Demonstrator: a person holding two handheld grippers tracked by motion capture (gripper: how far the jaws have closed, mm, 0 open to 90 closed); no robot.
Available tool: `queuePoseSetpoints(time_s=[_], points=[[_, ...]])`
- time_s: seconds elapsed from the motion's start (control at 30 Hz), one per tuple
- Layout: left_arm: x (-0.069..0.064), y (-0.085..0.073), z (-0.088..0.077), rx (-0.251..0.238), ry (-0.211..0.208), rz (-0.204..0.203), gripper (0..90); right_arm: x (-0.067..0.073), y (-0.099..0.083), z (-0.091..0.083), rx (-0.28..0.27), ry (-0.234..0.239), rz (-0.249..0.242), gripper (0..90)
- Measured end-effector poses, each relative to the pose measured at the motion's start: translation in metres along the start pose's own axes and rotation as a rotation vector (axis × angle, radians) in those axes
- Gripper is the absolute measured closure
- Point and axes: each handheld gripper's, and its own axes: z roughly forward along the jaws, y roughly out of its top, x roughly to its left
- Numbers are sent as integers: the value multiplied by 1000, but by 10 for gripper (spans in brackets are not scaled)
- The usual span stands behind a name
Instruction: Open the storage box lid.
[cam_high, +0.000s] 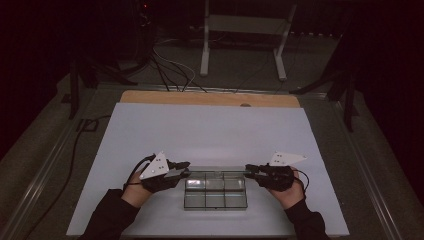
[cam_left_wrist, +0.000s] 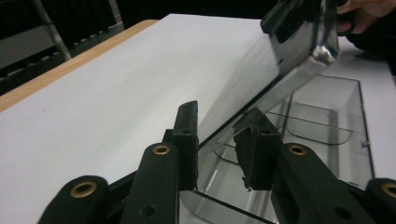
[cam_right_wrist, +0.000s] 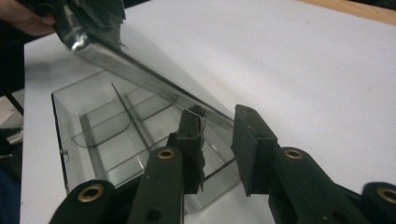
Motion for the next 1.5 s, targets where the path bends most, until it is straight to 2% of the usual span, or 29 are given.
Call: queuePoseSetpoints(time_s=[0.5, 0.63, 0.73, 1.03, 1.47, 1.5], points=[[10, 2, 6, -3, 54, -37, 769, -7, 6, 5, -52, -30, 46, 749], [12, 1, 8, 12, 71, -47, 785, -6, 9, 9, -48, -55, 53, 735], [15, 0, 10, 11, 76, -63, 791, -7, 10, 11, -50, -68, 56, 735], [19, 1, 14, 13, 96, -76, 801, -9, 12, 19, -48, -102, 71, 748], [27, 1, 20, 10, 110, -137, 798, -10, 14, 25, -43, -144, 104, 760], [28, 1, 21, 10, 110, -154, 797, -10, 14, 26, -44, -146, 107, 760]])
